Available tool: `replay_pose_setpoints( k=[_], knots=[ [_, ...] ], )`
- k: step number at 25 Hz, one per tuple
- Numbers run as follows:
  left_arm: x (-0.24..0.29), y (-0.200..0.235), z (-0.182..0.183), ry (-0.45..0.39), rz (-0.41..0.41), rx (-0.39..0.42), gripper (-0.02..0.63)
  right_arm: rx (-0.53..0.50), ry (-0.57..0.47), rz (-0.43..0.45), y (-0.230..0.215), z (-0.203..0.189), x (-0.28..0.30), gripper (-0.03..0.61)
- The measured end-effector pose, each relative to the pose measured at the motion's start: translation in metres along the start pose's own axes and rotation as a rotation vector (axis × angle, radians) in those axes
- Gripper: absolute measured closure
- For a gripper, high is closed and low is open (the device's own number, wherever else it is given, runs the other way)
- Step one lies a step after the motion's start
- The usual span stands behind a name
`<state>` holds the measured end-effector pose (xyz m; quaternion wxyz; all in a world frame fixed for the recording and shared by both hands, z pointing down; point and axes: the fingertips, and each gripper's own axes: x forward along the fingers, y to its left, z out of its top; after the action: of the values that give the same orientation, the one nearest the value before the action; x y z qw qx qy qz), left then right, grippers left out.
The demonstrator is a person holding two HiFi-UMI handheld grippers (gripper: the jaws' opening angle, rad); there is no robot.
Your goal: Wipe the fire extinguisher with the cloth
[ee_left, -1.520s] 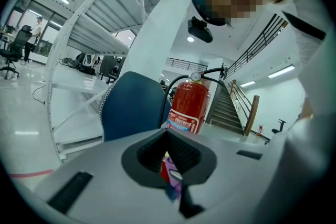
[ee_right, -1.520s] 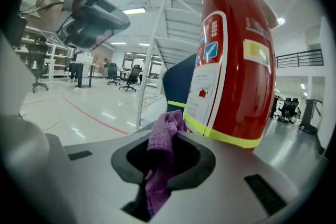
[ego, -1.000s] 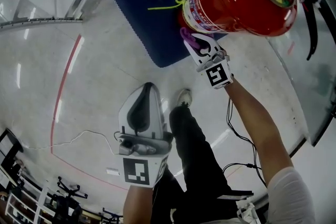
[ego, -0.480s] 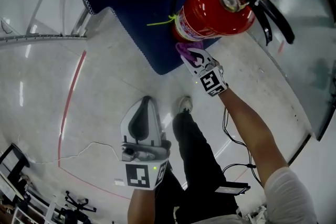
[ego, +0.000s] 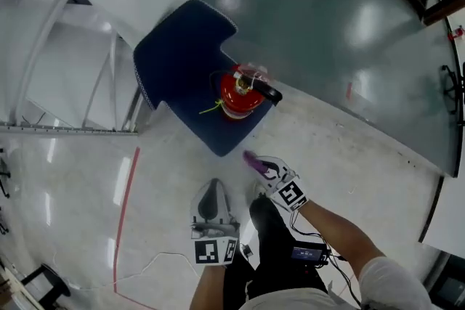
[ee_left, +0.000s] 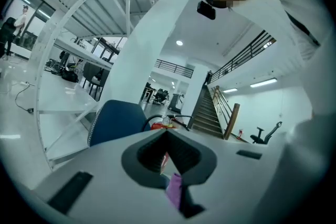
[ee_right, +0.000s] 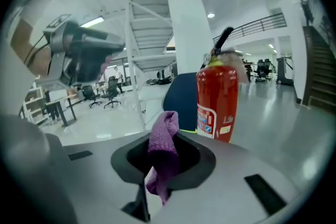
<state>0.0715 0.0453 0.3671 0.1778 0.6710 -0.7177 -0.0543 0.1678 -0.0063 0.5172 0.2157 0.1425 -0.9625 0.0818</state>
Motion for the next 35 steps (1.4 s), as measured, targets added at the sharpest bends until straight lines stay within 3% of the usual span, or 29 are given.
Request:
replay_pose_setpoints(
  k=[6, 11, 16, 25, 35],
  knots=[
    [-0.035, -0.027, 0.04, 0.038, -0.067, 0.015, 0.609, 0.204, -0.106, -0.142, 0.031, 0.101, -0.087, 0.52],
    [-0.053, -0.054, 0.076, 0.036, -0.125, 0.034, 0.609, 0.247, -0.186, -0.267, 0.039, 0.162, -0.143, 0.52],
    [-0.069, -0.07, 0.097, 0.029, -0.128, 0.06, 0.609, 0.289, -0.253, -0.342, 0.046, 0.188, -0.181, 0.52],
    [-0.072, -0.092, 0.112, -0.013, -0.12, 0.051, 0.609, 0.273, -0.361, -0.385, 0.049, 0.219, -0.209, 0.52],
    [-0.067, -0.092, 0.131, -0.058, -0.105, 0.09, 0.609, 0.236, -0.368, -0.396, 0.047, 0.227, -0.213, 0.522]
  ],
)
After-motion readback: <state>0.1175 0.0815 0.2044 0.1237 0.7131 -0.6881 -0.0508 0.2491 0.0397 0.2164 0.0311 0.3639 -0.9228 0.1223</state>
